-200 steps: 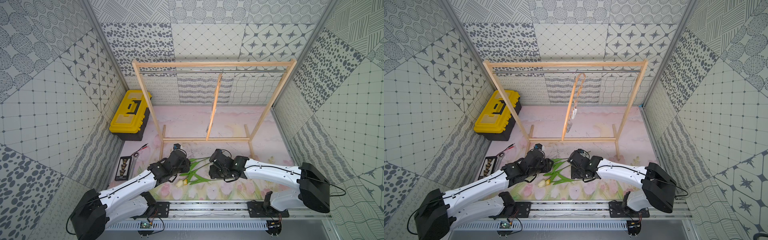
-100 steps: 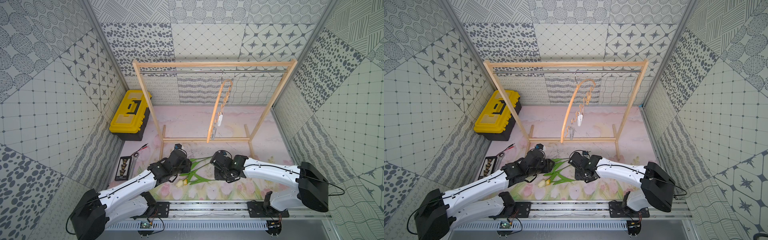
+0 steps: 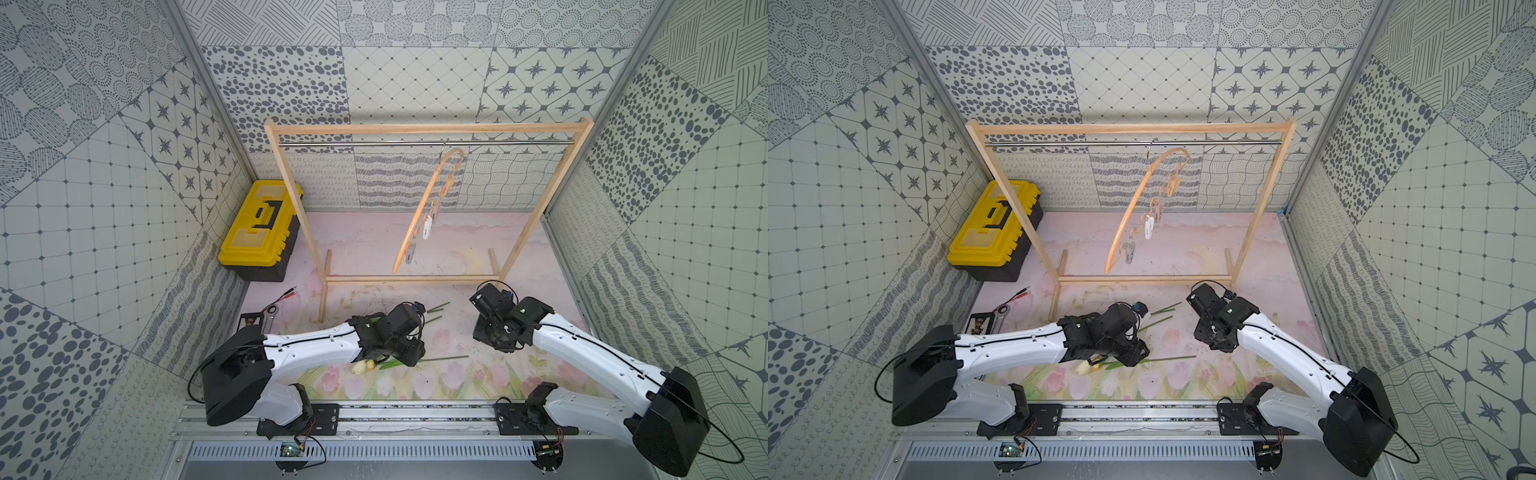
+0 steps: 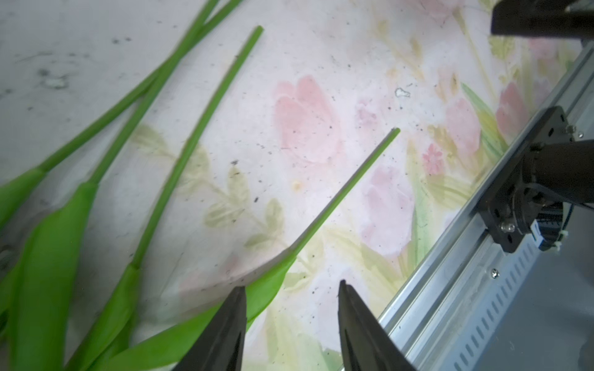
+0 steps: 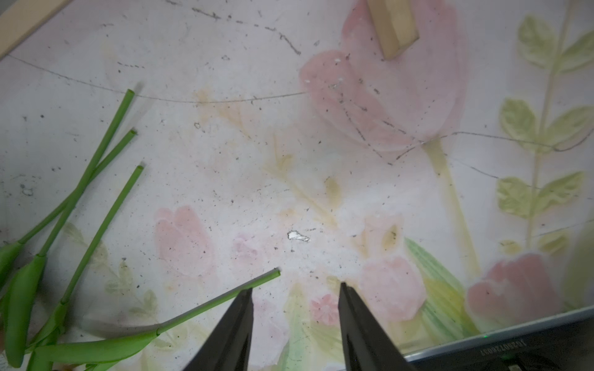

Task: Dry the flowers on a clothes hanger
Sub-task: Pick up the flower at the center of the board.

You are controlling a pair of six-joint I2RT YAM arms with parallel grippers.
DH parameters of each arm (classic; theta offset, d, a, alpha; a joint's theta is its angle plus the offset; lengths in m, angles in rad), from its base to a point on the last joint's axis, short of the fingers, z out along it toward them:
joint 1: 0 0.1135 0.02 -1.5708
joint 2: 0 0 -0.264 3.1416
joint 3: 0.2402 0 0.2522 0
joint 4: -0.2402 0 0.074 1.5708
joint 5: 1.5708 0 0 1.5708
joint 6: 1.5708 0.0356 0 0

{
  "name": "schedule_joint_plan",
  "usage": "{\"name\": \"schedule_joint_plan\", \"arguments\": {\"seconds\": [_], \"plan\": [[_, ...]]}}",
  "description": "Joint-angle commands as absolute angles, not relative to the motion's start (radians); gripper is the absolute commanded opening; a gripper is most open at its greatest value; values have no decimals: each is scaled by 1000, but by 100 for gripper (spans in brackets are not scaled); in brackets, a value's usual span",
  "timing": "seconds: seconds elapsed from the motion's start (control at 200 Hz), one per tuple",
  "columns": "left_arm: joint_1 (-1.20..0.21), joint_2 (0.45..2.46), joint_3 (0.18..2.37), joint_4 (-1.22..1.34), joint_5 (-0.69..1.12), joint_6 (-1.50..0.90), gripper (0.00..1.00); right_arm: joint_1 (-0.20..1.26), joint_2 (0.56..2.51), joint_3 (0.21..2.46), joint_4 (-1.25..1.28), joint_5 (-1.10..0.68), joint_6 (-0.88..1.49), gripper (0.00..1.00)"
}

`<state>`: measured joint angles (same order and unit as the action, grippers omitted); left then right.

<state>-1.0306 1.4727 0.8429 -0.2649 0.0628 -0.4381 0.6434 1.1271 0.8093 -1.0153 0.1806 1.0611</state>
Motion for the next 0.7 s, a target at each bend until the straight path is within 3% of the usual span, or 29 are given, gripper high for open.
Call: {"name": "schedule_joint_plan", "arguments": {"seconds": [0.0,0.08,0.305,0.695], "plan": [[-1091,1633,966,-249,158,-182,44,603,1084,815,-1038,168,1023,49],[-1098,1702,1028,-295,146,-131,37,591,1067,815,-1034,160,1018,49],[-1117,1846,1126,-415,120,-2,34,578,1045,775,-1001,138,1009,49],[-1117,1906,1144,-409,64,0,24,575,1010,751,-970,113,1013,49]]}}
